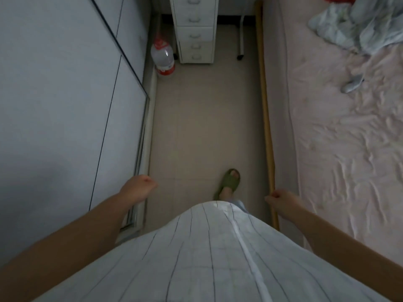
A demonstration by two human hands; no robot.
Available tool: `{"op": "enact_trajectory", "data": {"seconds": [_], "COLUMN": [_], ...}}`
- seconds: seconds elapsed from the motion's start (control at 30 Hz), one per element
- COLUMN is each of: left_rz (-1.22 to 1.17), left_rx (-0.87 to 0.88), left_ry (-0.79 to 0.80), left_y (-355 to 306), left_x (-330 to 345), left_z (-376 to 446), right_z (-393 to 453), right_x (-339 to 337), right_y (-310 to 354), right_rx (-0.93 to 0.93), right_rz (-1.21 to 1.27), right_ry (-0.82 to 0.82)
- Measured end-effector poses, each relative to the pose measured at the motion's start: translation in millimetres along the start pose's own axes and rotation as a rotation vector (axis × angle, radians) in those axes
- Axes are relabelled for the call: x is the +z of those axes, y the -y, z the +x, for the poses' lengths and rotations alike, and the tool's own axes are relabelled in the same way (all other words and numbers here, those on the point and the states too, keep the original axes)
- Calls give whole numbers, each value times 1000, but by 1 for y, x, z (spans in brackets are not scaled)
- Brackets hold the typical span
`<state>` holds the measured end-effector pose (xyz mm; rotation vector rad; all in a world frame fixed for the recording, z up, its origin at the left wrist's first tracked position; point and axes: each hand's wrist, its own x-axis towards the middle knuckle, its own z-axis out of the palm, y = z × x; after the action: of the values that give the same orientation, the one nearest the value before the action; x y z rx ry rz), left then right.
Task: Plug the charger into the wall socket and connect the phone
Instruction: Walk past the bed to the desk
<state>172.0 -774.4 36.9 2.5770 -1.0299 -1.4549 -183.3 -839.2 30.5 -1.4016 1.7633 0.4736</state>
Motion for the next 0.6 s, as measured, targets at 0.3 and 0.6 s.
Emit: {"op": "enact_trajectory", "data": {"seconds": [0.3,0.6], "left_rz": [-33,-73], "left_rx": [-67,-80], "left_ry": [-88,-21], "left_y": [-113,-204], "left_x": [-93,-190], "left_z": [95,227], "right_z": [138,248], "right_x": [-162,-263], "right_y": [96,246], "right_rx": [-10,-63], "right_rz": [-169,-124], "right_ry": [97,50]}}
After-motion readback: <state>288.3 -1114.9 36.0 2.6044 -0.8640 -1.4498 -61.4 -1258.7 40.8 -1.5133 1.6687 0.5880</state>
